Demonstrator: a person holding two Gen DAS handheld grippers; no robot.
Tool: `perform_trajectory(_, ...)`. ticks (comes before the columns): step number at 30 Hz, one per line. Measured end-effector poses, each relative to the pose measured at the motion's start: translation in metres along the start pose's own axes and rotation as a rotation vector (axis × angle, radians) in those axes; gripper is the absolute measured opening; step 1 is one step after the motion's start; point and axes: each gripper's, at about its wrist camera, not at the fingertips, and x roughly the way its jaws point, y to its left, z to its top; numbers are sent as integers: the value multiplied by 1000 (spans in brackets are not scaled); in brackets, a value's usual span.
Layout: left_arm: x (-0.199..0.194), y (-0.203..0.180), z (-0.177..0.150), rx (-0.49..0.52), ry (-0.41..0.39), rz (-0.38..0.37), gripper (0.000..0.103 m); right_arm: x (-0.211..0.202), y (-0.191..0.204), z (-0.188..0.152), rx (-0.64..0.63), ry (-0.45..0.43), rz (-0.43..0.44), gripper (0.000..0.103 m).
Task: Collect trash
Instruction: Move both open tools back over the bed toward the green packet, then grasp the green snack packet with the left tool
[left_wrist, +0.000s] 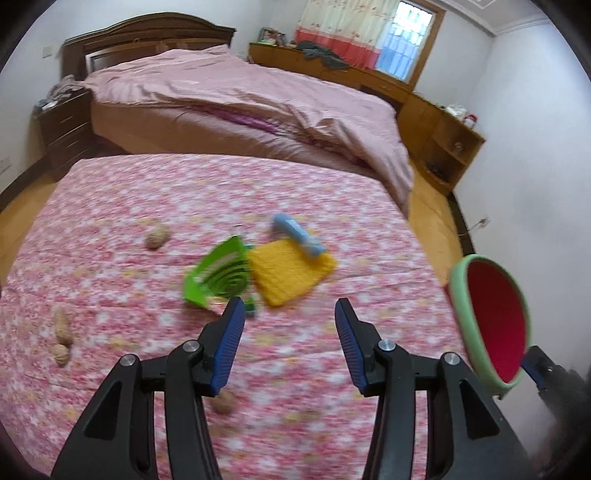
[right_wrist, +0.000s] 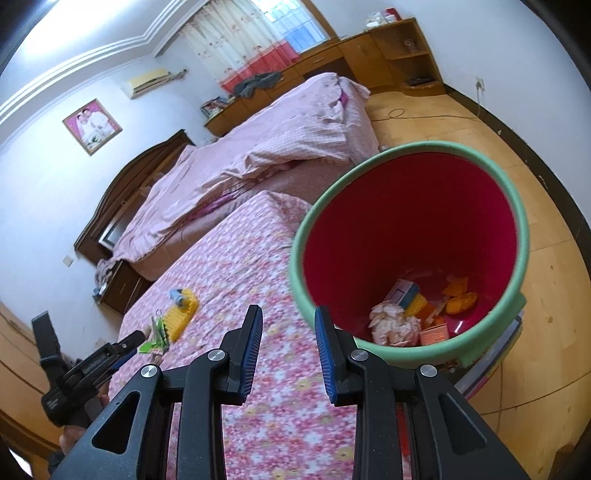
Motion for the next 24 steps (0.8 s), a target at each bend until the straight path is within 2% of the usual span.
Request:
perform_trajectory(2, 5, 10, 1, -17, 3, 29, 57, 4, 5, -2, -8, 12, 4, 31)
perform_trajectory(8, 21, 29, 7, -44, 24, 65, 58, 15, 12, -6, -25, 38, 2, 32)
perform_trajectory(11, 36, 33, 12, -47, 54, 89, 65, 21, 16, -5, -23, 51, -7, 32)
perform_trajectory(18, 64, 47, 12, -51, 90, 166, 65, 37, 32, -1, -63, 73, -1, 33)
perform_trajectory(24, 61, 61, 9, -69, 38, 132, 65, 56, 47, -5, -99, 111, 5, 33)
